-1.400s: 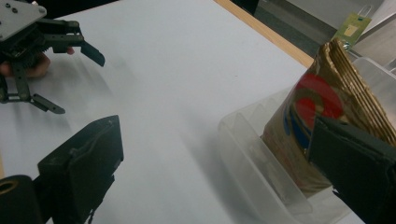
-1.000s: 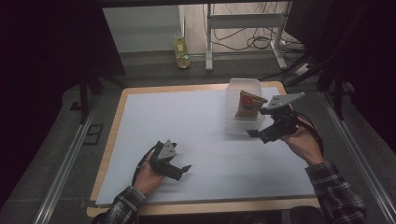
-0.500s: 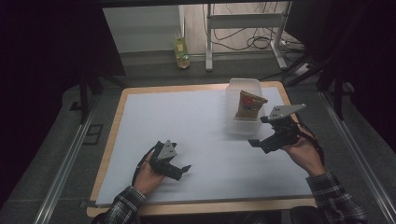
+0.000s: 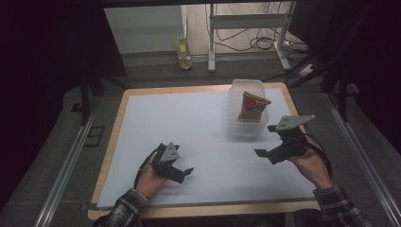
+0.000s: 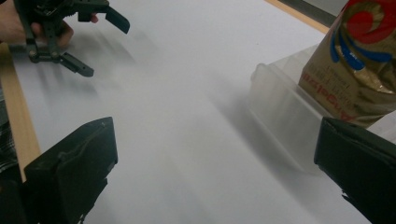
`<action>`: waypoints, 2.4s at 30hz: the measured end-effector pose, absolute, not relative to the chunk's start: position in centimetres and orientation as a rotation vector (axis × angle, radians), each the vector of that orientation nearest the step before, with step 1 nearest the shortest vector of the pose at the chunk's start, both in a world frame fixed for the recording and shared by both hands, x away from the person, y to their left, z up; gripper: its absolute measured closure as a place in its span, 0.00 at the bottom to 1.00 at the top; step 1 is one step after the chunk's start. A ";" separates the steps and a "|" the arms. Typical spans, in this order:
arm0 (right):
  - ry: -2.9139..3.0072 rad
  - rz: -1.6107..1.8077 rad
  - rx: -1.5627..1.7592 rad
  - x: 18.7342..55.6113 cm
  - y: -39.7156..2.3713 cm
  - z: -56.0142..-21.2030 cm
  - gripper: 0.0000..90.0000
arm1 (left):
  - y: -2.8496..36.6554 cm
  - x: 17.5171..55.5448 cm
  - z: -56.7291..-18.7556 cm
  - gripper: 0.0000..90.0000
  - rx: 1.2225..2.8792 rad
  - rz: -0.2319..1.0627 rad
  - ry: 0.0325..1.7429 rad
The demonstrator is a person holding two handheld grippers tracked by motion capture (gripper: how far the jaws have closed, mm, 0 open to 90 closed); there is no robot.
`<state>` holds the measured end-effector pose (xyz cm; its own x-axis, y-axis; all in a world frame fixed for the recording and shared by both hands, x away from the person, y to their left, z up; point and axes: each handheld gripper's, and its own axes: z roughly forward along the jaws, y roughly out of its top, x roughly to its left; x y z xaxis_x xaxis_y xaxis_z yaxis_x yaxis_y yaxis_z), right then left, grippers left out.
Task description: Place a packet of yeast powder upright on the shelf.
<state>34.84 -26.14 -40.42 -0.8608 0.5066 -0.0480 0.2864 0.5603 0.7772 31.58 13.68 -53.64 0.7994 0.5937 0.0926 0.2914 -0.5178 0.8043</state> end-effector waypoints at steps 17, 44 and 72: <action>2.515 1.198 0.670 32.3 -27.4 -41.2 0.00 | 13.6 31.6 -53.6 0.01 2.140 0.452 0.652; 2.507 1.159 0.717 30.0 -28.4 -46.3 0.00 | 13.6 31.5 -53.6 0.01 2.140 0.450 0.649; 2.651 0.963 0.705 30.3 -27.9 -51.0 0.00 | 13.7 31.7 -53.5 0.00 2.131 0.397 0.668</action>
<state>30.31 -27.89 -51.04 -0.8566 0.5131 -0.0534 0.3591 0.6674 0.6524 31.65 13.72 -53.54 0.8070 0.5888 0.0444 0.3206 -0.5000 0.8045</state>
